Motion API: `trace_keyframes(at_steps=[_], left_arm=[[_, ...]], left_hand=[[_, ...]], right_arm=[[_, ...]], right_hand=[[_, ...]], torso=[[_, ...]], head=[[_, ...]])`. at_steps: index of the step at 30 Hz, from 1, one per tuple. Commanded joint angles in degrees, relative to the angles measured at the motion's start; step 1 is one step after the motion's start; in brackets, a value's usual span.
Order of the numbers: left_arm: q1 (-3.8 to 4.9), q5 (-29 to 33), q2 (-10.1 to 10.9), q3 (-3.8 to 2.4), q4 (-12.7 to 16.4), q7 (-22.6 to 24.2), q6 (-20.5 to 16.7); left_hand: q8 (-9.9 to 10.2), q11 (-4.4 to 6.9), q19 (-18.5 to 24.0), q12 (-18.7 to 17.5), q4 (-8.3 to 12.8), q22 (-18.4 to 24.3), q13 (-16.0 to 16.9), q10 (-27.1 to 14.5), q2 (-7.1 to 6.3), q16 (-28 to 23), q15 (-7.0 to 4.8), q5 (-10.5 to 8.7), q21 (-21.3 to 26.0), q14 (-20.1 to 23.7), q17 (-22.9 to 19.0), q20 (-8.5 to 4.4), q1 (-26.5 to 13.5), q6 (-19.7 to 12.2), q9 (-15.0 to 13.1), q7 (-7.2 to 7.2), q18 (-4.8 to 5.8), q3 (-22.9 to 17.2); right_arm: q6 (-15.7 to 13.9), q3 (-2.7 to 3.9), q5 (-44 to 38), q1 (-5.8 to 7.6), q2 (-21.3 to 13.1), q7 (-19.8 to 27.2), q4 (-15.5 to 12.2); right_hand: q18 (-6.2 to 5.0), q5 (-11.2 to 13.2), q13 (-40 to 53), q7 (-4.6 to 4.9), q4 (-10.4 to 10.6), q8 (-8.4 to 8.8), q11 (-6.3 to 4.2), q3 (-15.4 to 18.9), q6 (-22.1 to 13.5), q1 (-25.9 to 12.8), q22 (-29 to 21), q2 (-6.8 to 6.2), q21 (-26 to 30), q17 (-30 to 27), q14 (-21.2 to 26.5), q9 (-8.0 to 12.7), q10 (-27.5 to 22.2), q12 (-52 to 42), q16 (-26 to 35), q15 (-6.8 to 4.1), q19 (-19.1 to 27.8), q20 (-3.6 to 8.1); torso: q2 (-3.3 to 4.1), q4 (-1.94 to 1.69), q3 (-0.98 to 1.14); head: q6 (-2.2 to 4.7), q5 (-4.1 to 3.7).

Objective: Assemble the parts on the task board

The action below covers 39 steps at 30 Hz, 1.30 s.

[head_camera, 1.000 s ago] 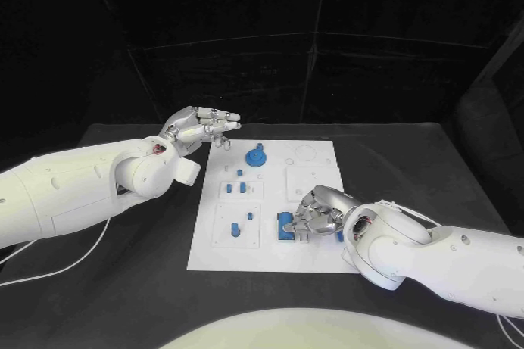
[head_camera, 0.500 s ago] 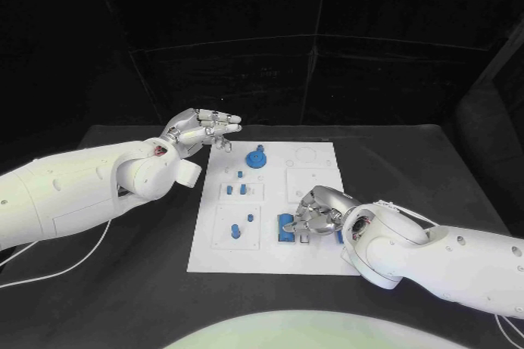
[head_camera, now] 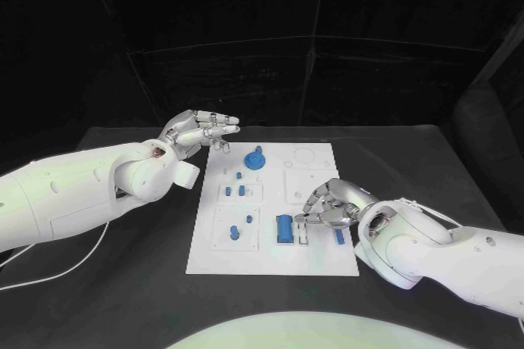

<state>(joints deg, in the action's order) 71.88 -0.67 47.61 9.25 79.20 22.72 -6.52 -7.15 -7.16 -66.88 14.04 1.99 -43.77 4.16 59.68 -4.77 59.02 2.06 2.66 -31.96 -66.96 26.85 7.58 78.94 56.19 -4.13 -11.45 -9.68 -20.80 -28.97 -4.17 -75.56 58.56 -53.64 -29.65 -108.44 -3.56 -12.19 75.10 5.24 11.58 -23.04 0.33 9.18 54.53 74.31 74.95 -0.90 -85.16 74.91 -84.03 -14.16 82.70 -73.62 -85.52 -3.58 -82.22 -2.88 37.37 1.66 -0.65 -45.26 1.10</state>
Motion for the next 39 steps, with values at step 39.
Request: trace_keyframes(at_steps=[39], left_arm=[[0.05,0.0,-0.3,0.02,-0.1,0.5,0.4]], left_hand=[[-0.4,-0.1,0.3,0.5,0.1,0.1,0.0,-0.6,0.11,0.3,0.07,0.23,0.4,0.3,-0.1,0.1,-0.4,-0.5,0.0,-0.04,-0.75,0.2]], right_arm=[[9.1,-0.15,-8.4,-0.72,-7.7,-5.3,0.4]], right_hand=[[0.9,-2.3,0.6,0.49,-0.5,5.34,0.78,3.5,2.2,2.3,3.3,0.72,-0.1,6.2,-4.2,1.9,0.1,0.3,-0.1,0.93,0.3,-1.02]], torso=[[0.01,0.04,-0.02]], head=[[0.1,-2.09]])
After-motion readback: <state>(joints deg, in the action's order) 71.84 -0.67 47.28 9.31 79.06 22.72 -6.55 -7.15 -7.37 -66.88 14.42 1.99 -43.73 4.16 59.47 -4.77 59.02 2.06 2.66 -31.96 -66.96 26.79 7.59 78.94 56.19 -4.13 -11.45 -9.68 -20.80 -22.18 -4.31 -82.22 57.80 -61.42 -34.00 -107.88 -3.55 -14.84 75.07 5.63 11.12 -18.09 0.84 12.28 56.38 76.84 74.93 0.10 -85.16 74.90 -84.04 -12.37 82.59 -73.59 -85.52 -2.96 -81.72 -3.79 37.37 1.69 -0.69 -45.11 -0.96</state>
